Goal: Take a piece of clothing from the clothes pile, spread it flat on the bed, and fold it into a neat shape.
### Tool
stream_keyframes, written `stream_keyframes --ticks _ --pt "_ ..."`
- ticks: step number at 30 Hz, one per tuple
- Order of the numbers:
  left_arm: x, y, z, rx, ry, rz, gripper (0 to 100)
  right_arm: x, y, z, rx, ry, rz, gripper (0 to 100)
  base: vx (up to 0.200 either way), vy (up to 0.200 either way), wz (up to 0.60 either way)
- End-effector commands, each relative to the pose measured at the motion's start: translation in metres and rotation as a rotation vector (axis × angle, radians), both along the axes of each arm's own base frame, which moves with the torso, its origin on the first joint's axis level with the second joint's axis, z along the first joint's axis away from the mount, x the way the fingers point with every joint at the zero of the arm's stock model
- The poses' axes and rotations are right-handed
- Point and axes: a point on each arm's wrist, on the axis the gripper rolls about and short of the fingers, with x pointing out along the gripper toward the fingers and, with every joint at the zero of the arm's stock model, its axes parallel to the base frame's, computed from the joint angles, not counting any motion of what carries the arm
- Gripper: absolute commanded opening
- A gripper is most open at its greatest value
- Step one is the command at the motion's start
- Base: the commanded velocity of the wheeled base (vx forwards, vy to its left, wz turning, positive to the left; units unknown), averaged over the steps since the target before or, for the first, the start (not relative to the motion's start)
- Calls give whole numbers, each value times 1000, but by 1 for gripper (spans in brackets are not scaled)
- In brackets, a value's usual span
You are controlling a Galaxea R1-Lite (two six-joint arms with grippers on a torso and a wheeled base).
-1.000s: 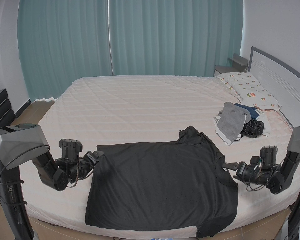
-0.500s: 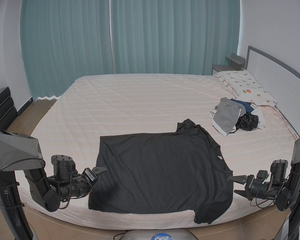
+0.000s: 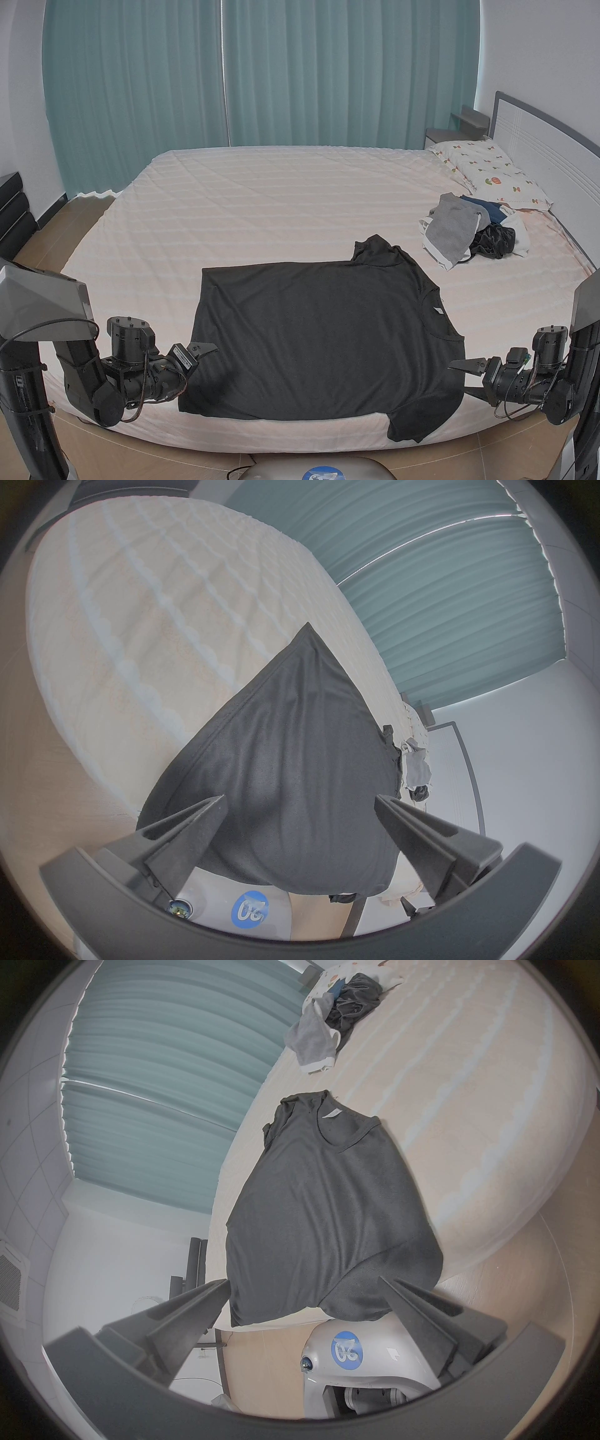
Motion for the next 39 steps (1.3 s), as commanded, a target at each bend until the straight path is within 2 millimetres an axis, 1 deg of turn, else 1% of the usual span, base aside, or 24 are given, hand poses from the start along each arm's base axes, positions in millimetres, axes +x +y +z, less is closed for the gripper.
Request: stream_keyframes --ticks 1,2,7,8,10,14,15,16,20,23,29,32,39 --pt "0 0 -3 6 11 -3 100 -3 0 -8 -1 40 -3 100 0 -200 0" --pt "-1 0 -3 8 9 1 100 -2 0 -9 -1 37 -3 100 0 -200 0" --pt "0 4 3 6 -17 18 100 -2 0 -10 -2 37 -2 100 0 0 0" --pt "0 9 8 17 -39 26 100 -2 0 -11 -2 39 -1 100 0 0 0" --pt "-2 15 8 55 -47 13 100 -2 0 -12 -3 44 2 100 0 0 0" --pt "-10 33 -1 200 -51 -51 100 -3 1 -12 -4 44 4 100 0 0 0" --pt "-10 33 -2 205 -50 -54 100 -3 1 -12 -4 44 4 100 0 0 0" --pt "-12 44 -7 253 -51 -96 100 -3 1 -12 -4 46 6 100 0 0 0" --pt "-21 67 -17 299 -46 -191 100 -3 2 -13 -5 49 11 100 0 0 0" --pt "-25 74 -22 329 -43 -230 100 -2 3 -13 -5 49 14 100 0 0 0" --pt "-30 74 -35 372 -20 -297 100 -2 3 -13 -5 49 15 100 0 0 0" --pt "-34 73 -36 380 -9 -315 100 -2 3 -13 -5 49 15 100 0 0 0" --pt "-35 71 -41 394 0 -341 100 -3 3 -13 -5 50 17 100 0 0 0"
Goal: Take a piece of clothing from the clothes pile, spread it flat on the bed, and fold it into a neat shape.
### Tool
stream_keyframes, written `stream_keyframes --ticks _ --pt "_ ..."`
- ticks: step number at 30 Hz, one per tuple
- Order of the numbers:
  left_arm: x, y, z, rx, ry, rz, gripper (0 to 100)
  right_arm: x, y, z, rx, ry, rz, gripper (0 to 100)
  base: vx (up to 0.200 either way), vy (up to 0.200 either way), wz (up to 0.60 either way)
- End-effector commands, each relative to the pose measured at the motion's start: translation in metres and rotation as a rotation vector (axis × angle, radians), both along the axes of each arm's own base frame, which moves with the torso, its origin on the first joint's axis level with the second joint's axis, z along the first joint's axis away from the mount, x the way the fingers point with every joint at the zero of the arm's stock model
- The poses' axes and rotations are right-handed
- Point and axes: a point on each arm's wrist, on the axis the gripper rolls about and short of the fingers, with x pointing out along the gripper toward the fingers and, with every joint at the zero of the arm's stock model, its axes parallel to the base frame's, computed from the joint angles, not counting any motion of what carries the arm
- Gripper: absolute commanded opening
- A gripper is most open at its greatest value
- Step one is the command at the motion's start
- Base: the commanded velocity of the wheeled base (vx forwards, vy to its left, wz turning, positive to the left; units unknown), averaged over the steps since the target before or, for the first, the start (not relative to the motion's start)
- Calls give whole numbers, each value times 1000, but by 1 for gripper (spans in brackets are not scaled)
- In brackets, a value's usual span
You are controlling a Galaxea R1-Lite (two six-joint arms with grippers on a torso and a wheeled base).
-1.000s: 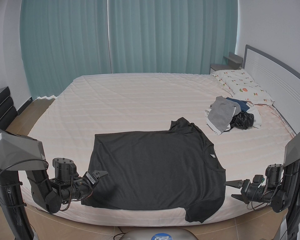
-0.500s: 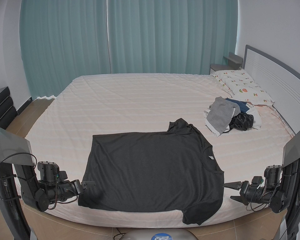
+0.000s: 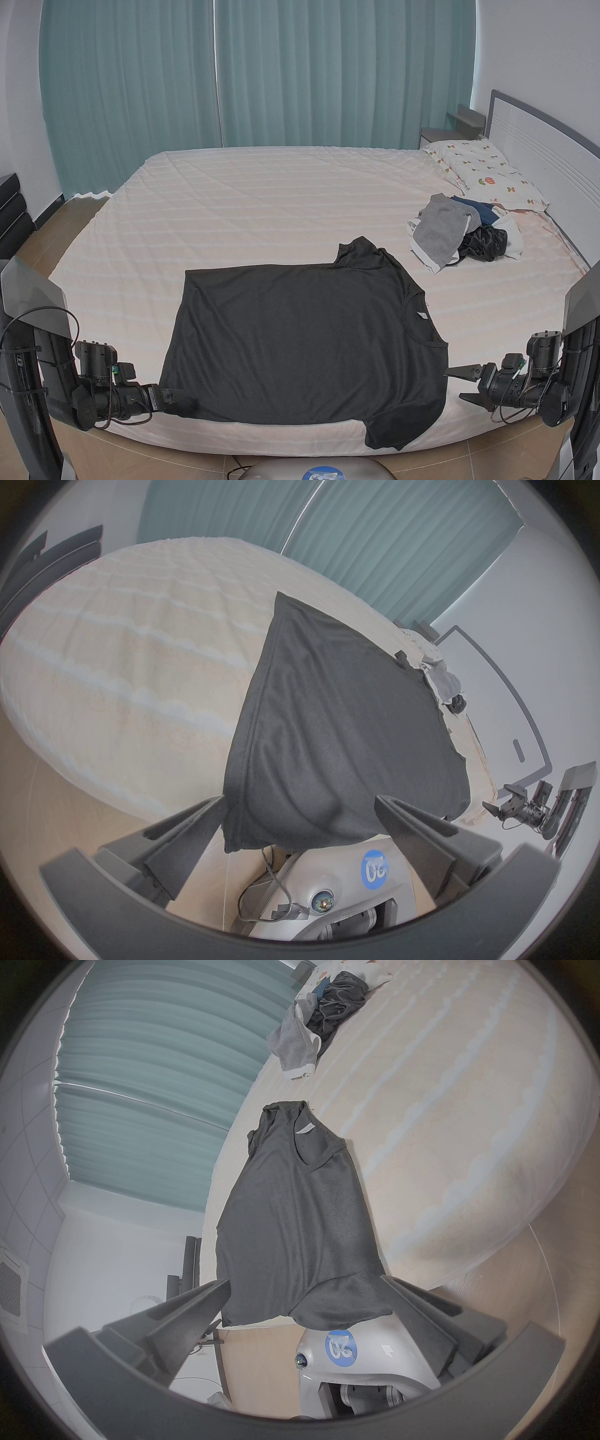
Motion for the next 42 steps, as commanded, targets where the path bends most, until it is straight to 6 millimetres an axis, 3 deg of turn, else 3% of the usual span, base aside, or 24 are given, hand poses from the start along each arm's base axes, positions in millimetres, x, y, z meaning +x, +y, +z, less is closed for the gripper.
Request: stream_keyframes --ticks 1,42 --pt "-2 0 -6 3 24 -4 100 -4 0 0 0 12 1 100 0 0 0" --pt "10 -5 -21 37 24 -53 100 -4 0 -2 -10 8 9 100 0 0 0"
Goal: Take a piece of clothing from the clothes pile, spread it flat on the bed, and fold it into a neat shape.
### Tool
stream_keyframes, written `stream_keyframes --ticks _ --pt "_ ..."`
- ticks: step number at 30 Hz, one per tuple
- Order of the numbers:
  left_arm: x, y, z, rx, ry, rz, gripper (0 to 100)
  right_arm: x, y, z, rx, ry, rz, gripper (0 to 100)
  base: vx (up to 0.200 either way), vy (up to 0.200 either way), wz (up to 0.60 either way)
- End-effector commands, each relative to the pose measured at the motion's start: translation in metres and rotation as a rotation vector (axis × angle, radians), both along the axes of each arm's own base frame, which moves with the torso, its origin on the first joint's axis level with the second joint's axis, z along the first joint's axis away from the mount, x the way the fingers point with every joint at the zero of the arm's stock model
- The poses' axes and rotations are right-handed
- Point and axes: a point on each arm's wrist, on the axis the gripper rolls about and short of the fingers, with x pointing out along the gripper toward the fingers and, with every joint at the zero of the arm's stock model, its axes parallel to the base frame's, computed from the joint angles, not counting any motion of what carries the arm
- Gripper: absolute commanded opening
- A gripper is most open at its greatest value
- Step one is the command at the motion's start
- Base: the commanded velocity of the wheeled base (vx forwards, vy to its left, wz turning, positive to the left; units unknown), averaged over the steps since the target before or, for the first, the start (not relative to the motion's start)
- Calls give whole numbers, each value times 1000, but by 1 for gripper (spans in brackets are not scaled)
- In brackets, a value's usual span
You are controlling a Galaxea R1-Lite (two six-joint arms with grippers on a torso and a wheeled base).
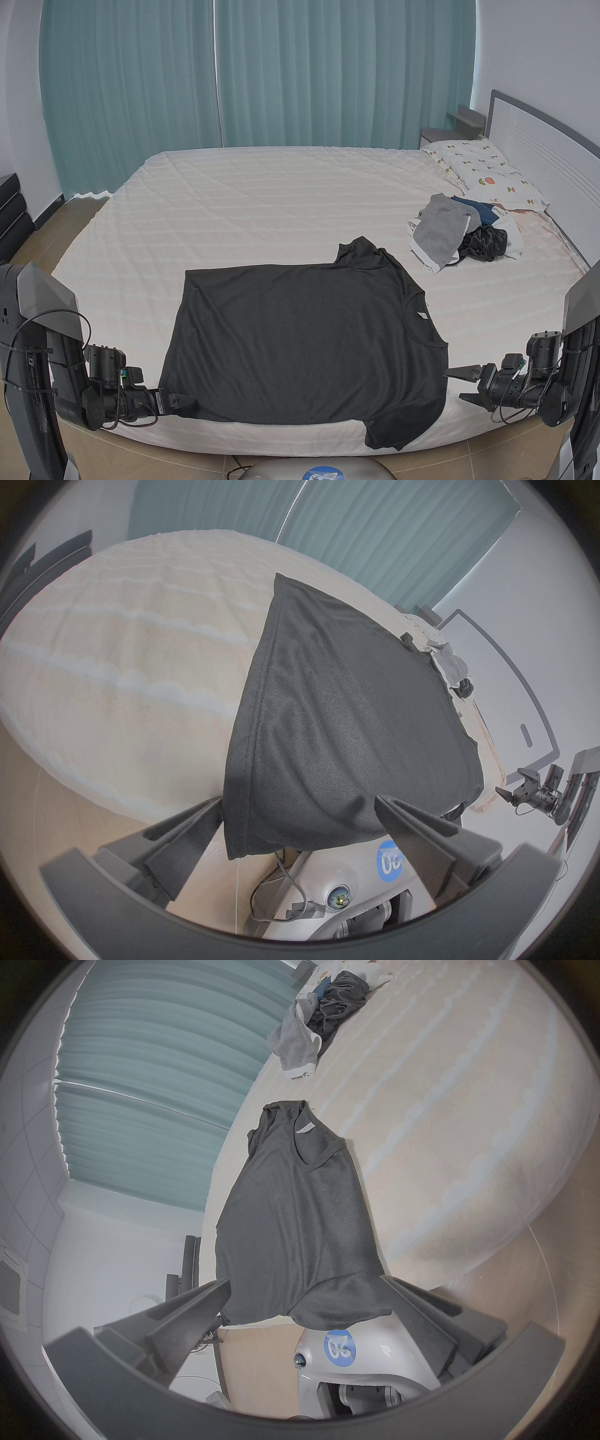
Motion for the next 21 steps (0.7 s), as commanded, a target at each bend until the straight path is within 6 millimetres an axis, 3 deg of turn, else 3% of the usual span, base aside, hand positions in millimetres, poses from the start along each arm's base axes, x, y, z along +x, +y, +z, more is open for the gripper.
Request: stream_keyframes --ticks 1,3,4,21 --pt "1 -2 -2 -1 5 -7 100 -3 0 -1 -3 11 4 100 0 0 0" --pt "1 -1 -2 -1 5 -5 100 -4 0 -1 -5 10 5 100 0 0 0" --pt "1 -1 -2 -1 5 -5 0 -4 0 -1 -5 10 5 100 0 0 0" --pt "-10 5 2 -7 23 20 0 -3 0 -1 -9 5 1 100 0 0 0"
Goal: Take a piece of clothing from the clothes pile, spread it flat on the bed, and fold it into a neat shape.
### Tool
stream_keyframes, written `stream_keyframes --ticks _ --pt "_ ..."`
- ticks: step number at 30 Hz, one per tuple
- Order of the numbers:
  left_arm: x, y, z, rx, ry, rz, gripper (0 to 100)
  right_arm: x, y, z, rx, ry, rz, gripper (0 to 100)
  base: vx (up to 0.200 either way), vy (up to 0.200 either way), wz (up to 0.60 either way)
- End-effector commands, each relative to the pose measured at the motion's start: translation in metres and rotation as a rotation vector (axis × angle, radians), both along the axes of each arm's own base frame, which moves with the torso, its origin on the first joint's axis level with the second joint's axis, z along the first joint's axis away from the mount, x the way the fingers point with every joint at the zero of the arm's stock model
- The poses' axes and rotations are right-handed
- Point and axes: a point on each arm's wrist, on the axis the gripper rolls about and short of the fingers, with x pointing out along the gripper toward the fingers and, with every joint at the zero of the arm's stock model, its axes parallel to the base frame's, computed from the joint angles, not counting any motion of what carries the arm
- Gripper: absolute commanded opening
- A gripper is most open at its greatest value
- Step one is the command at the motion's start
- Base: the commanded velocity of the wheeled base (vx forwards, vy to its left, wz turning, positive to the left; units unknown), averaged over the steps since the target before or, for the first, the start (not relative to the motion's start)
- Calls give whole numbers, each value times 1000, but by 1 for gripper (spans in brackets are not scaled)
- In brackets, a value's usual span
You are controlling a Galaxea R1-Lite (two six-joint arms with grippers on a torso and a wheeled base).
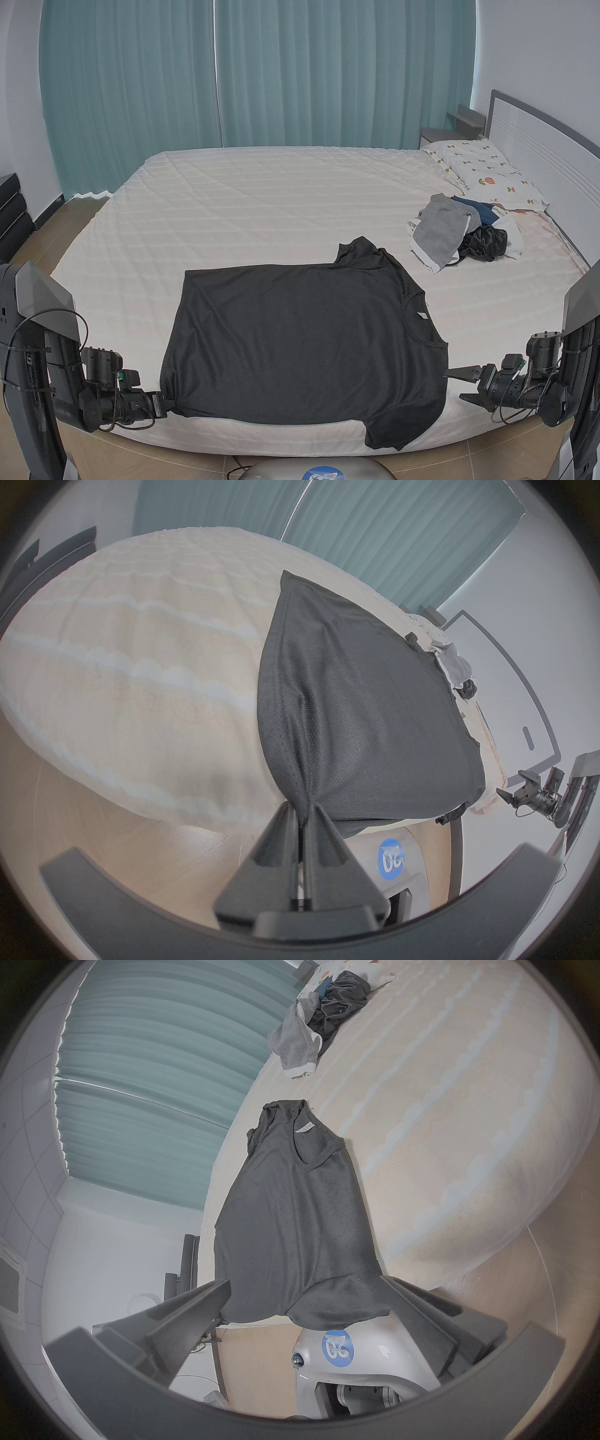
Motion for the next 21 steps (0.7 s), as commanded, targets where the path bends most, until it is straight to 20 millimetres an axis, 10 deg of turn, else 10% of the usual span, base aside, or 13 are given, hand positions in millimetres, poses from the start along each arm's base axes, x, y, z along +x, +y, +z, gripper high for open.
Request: stream_keyframes --ticks 1,21 --pt "-2 -1 3 -3 -4 -3 0 -3 0 1 -4 0 -1 100 0 0 0" --pt "18 -16 27 -133 -57 78 0 73 8 -10 -244 -203 31 100 0 0 0"
